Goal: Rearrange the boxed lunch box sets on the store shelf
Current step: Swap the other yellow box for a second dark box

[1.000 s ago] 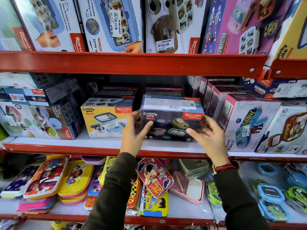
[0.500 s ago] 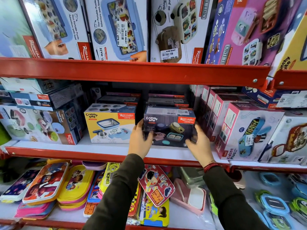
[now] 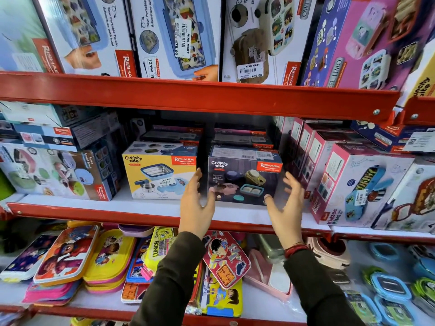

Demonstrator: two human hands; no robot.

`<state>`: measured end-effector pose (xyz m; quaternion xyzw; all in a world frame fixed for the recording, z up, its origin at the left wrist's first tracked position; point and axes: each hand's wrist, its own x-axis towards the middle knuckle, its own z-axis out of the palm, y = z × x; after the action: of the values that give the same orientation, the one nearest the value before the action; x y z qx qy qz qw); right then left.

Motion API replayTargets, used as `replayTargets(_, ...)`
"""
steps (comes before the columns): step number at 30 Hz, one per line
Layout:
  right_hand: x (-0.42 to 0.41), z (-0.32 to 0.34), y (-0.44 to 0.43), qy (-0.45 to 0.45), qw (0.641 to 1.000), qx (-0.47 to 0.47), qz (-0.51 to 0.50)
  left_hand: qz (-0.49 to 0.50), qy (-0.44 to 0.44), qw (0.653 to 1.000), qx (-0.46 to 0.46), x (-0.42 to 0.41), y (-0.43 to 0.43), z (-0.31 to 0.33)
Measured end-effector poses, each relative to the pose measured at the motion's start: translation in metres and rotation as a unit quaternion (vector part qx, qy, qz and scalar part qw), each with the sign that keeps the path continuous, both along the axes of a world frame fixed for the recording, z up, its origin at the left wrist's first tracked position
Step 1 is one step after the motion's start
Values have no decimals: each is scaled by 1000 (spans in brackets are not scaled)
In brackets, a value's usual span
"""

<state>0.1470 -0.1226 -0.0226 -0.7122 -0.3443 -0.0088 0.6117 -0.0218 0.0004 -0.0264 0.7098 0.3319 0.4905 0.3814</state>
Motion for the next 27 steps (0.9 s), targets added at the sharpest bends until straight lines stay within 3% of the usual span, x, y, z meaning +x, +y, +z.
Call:
replayTargets(2, -18, -1, -2, -35, 998, 41, -10, 4, -31, 999, 6, -11, -5, 5)
replayTargets(6, -81, -12, 40, -55, 996, 22, 70, 46, -32, 998, 37, -60, 28, -4)
replayTargets(14, -100, 1, 78, 27, 979, -53, 197, 125, -62, 987, 85, -82, 52, -2)
replayTargets(21, -130, -17, 124, 39, 970, -177, 160, 94, 62, 993, -46, -141, 101, -16)
replayTargets(24, -136, -13, 134, 18, 968, -205, 143, 43, 138, 988, -45, -156, 120, -20)
replayTargets(27, -140, -12, 130, 5, 972, -192, 133, 10, 144, 989, -21, -163, 125, -16)
